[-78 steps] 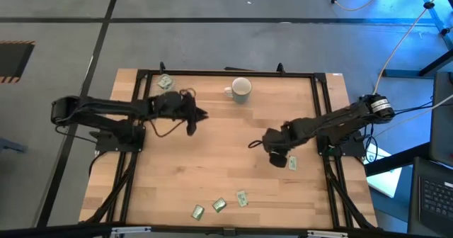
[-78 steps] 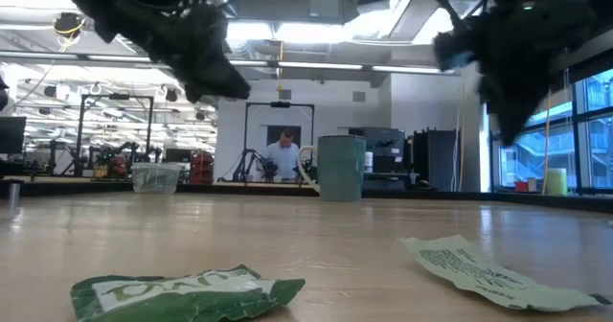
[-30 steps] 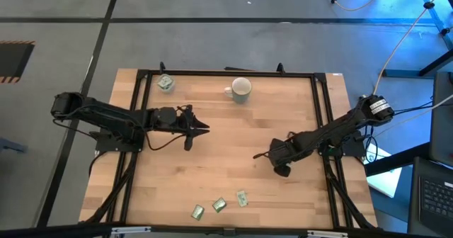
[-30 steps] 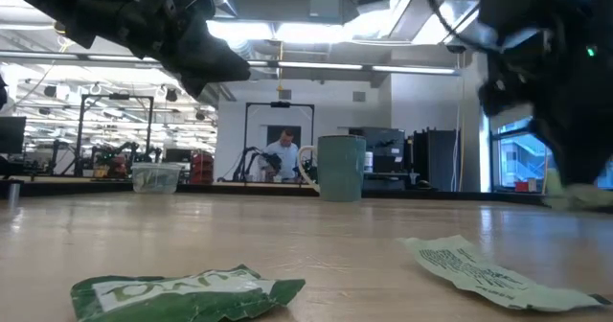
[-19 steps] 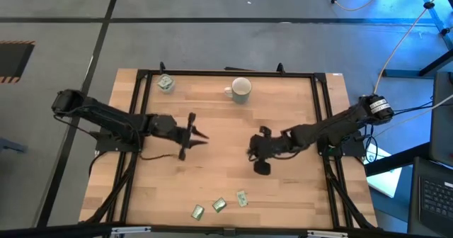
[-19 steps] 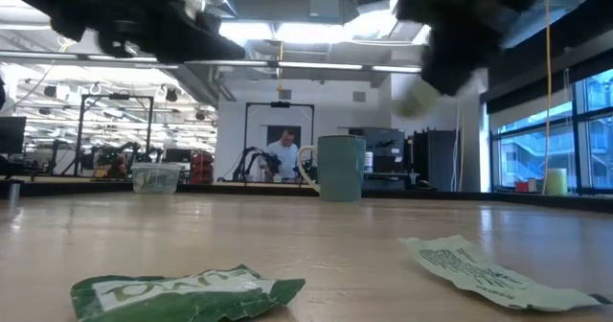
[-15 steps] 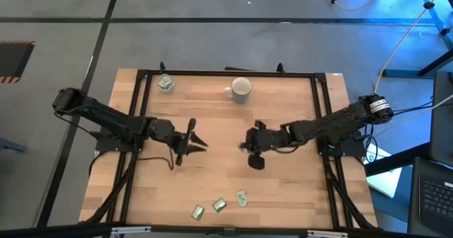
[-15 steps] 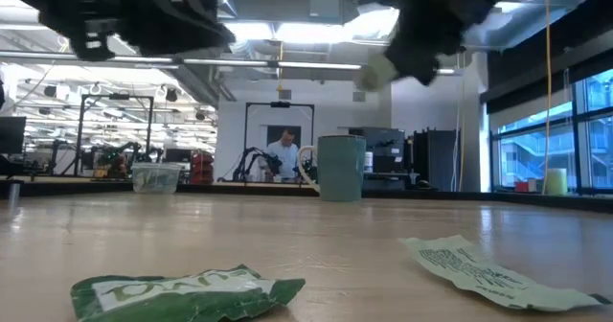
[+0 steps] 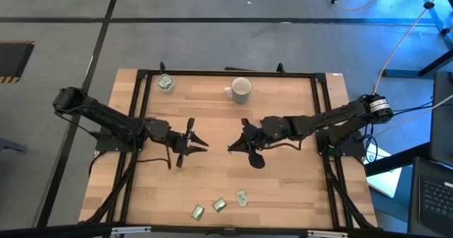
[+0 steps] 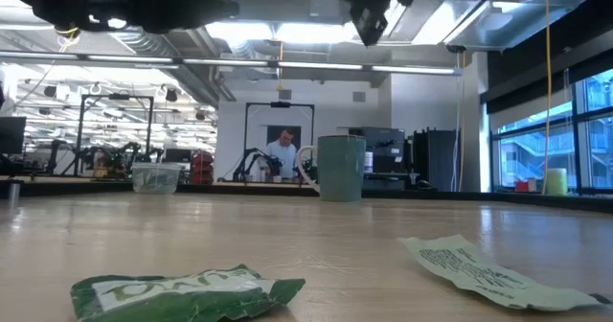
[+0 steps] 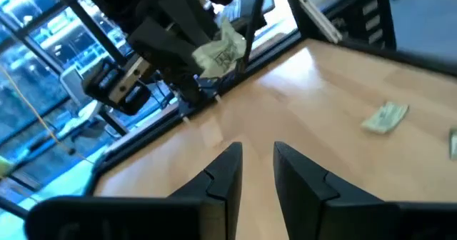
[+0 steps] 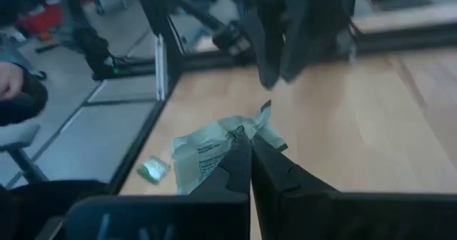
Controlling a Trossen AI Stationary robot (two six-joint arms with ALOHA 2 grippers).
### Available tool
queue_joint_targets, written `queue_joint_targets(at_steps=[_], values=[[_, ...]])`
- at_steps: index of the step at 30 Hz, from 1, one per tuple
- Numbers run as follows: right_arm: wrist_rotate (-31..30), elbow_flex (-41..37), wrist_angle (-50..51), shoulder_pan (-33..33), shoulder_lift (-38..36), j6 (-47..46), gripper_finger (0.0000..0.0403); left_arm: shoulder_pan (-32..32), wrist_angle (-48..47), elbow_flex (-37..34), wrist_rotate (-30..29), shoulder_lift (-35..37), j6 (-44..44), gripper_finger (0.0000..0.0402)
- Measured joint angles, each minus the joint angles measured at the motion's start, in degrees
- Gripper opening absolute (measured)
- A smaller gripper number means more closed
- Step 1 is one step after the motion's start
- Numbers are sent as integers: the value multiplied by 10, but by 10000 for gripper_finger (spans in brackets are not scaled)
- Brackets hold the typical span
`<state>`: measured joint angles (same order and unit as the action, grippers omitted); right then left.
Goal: Pick and place Stevia / Truvia into bins
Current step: Put the stevia packet into the transparent bin
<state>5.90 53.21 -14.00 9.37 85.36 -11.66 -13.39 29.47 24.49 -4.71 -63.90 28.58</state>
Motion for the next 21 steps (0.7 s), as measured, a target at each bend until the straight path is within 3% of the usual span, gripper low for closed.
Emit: queue_joint_targets(at_steps=[6,11,21], values=[[6,0,-75,0,14,27,2,9,29,0,24,0,-58,76],[62,0,-138,0,45,32,2,20,46,0,24,-7,-70,76],[64,0,-208,0,87,46,3,23,171,1,60,-92,-70,76]])
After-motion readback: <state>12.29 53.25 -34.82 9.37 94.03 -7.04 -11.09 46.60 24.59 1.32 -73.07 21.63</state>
